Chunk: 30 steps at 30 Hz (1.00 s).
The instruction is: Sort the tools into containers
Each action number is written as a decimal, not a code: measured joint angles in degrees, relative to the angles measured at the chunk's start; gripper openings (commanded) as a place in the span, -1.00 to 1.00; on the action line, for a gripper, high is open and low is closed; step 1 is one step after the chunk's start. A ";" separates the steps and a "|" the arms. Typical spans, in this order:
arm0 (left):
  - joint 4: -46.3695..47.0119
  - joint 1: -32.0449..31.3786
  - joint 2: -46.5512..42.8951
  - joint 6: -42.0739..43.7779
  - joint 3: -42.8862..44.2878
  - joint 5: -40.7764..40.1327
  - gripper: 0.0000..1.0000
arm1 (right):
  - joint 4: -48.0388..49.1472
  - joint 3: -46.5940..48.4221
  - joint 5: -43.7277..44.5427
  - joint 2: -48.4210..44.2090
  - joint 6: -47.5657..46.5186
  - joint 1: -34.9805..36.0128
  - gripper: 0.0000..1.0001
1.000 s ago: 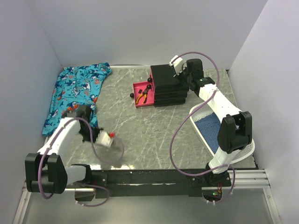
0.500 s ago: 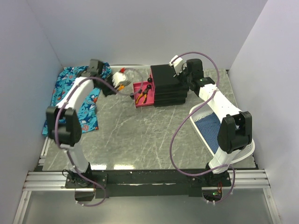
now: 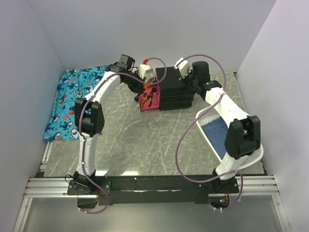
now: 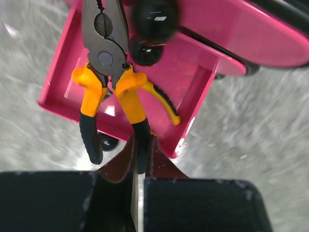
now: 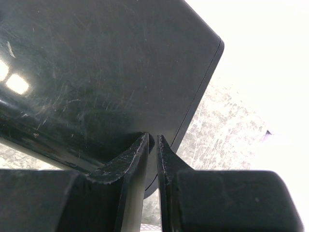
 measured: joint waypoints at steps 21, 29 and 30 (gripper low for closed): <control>19.98 2.91 3.02 -42.91 -8.55 13.44 -0.98 | 0.87 -0.79 0.13 -0.37 -0.66 0.02 -0.57; 21.73 2.43 8.15 -46.69 -7.43 11.76 -0.98 | 2.12 -2.29 0.42 -1.18 -1.01 0.02 -0.57; 21.77 2.38 8.57 -47.17 -7.34 11.65 -0.98 | 2.14 -2.36 0.50 -1.25 -1.05 0.02 -0.58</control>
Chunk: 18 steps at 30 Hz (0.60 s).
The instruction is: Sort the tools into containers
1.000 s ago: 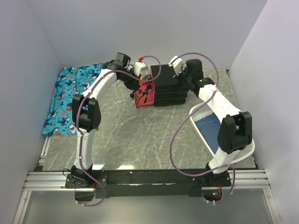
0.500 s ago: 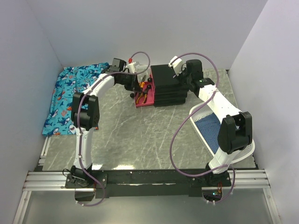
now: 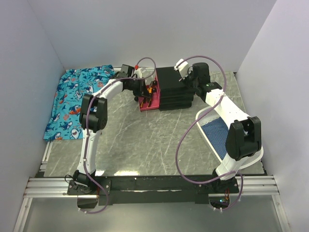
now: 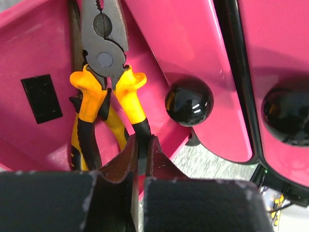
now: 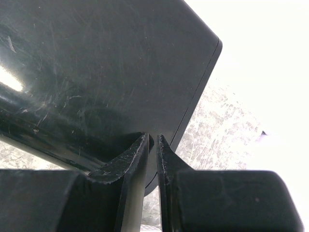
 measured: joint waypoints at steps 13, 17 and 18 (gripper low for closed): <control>-2.03 -2.36 -0.46 -2.60 -1.05 -4.39 -0.36 | 0.15 -0.24 0.24 -0.13 -0.44 0.09 -0.58; -4.22 -2.82 -0.72 -4.02 -3.15 -4.13 0.03 | 0.15 -0.24 0.24 -0.13 -0.46 0.09 -0.57; -4.48 -2.93 -1.07 -4.24 -3.17 -4.07 0.08 | 0.17 -0.24 0.26 -0.13 -0.46 0.09 -0.57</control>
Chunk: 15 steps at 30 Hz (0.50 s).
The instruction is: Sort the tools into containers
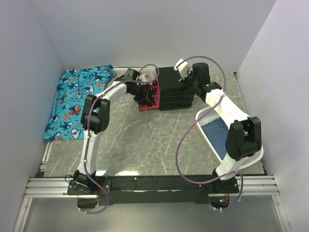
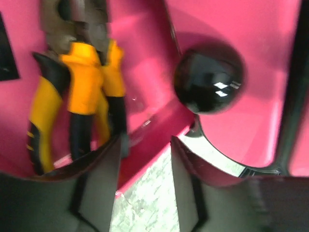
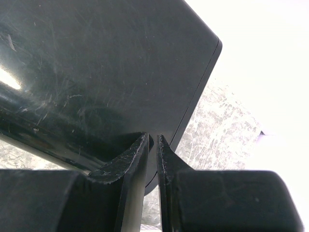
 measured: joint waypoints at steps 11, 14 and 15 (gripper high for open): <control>0.90 3.56 -8.00 0.31 2.25 -3.06 -0.59 | 0.33 -0.42 -0.02 -0.28 0.00 0.00 -0.58; 2.01 6.34 -9.77 1.92 2.36 -3.76 -0.98 | 0.33 -0.44 -0.02 -0.35 0.24 0.00 -0.62; 2.43 7.39 -9.90 2.47 2.36 -4.04 -0.98 | 0.31 -0.44 -0.02 -0.42 0.61 0.00 -0.60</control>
